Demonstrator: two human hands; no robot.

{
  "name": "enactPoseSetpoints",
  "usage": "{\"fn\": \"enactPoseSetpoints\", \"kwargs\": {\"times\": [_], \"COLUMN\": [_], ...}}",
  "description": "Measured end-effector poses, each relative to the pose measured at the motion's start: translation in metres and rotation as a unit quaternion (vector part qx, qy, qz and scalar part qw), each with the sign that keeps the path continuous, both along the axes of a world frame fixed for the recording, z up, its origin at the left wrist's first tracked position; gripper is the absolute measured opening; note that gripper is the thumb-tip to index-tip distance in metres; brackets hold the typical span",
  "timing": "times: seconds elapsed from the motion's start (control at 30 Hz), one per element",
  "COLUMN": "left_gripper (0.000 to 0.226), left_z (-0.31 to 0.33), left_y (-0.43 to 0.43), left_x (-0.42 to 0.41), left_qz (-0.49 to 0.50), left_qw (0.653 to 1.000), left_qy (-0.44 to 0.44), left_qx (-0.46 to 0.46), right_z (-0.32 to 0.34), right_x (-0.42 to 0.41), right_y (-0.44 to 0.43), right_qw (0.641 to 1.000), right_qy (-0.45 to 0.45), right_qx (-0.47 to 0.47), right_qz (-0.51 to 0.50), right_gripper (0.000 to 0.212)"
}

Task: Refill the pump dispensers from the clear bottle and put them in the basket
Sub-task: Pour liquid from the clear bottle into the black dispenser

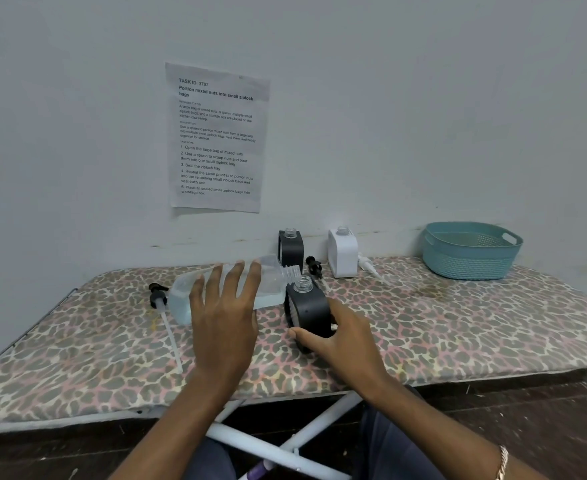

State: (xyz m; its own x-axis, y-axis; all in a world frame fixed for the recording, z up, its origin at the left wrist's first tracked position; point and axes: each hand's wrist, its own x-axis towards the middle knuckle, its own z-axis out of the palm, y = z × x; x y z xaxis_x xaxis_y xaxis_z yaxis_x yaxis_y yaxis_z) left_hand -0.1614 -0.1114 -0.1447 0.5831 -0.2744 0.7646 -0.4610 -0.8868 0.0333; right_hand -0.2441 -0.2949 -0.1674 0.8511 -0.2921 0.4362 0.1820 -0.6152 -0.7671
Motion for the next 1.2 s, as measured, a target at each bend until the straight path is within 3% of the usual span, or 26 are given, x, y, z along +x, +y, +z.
{"fn": "enactPoseSetpoints", "kwargs": {"times": [1.2], "left_gripper": [0.082], "left_z": [0.0024], "left_y": [-0.0002], "left_x": [0.0005], "left_qz": [0.008], "left_qw": [1.0], "left_qy": [-0.016], "left_qx": [0.009], "right_z": [0.0022], "right_x": [-0.0022], "right_y": [0.0011], "right_qw": [1.0], "right_qy": [0.005], "right_qx": [-0.007], "right_qz": [-0.003], "right_gripper": [0.036]}}
